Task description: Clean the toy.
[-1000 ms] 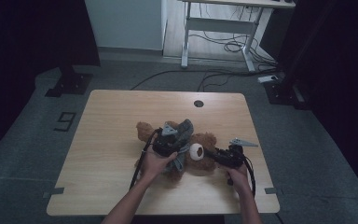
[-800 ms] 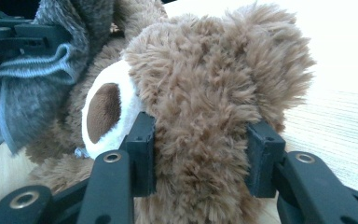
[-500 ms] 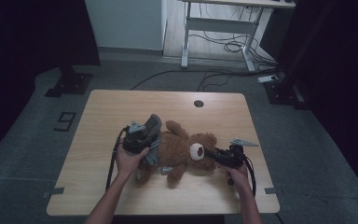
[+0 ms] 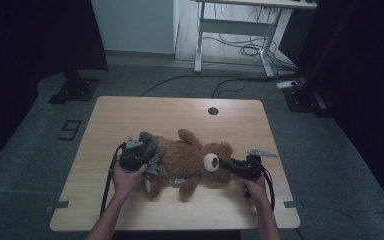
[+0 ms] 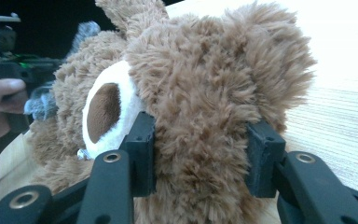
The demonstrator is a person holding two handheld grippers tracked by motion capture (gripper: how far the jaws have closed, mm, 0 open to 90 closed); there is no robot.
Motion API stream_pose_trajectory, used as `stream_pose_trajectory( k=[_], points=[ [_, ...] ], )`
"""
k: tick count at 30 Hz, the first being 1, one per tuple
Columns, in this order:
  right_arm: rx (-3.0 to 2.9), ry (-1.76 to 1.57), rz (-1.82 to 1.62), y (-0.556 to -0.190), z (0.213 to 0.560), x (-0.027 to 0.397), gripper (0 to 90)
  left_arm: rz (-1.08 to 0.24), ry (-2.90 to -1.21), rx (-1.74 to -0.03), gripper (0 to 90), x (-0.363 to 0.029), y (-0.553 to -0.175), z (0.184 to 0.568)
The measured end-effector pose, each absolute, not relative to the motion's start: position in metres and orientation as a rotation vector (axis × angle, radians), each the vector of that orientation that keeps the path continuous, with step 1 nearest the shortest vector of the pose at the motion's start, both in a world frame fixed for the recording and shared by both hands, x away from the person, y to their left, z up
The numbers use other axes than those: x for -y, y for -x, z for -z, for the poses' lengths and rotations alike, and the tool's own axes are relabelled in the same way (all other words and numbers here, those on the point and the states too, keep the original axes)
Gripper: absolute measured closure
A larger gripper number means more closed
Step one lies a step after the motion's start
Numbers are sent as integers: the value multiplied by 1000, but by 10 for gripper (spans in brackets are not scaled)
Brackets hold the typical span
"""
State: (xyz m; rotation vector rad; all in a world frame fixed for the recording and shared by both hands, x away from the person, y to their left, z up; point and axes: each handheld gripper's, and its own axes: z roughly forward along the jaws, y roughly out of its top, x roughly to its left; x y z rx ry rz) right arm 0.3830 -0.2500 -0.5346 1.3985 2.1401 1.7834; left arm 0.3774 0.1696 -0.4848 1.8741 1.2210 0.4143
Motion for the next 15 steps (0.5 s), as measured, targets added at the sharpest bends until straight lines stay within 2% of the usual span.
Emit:
stream_pose_trajectory(
  k=[2, 8, 11, 15],
  points=[
    [-2139, -1402, -1786, -383, 535, 250, 537, -453, -1886, -1169, 776, -160, -373, 469],
    [-2130, -1404, -1780, -383, 535, 249, 537, -409, -1877, -976, 776, -110, -363, 430],
    [-2129, -1402, -1773, -382, 534, 249, 537, -388, -1922, -926, 775, -75, -369, 429],
    [-2122, -1404, -1777, -382, 534, 248, 537, -365, -2031, -942, 772, -39, -389, 450]
  ],
)
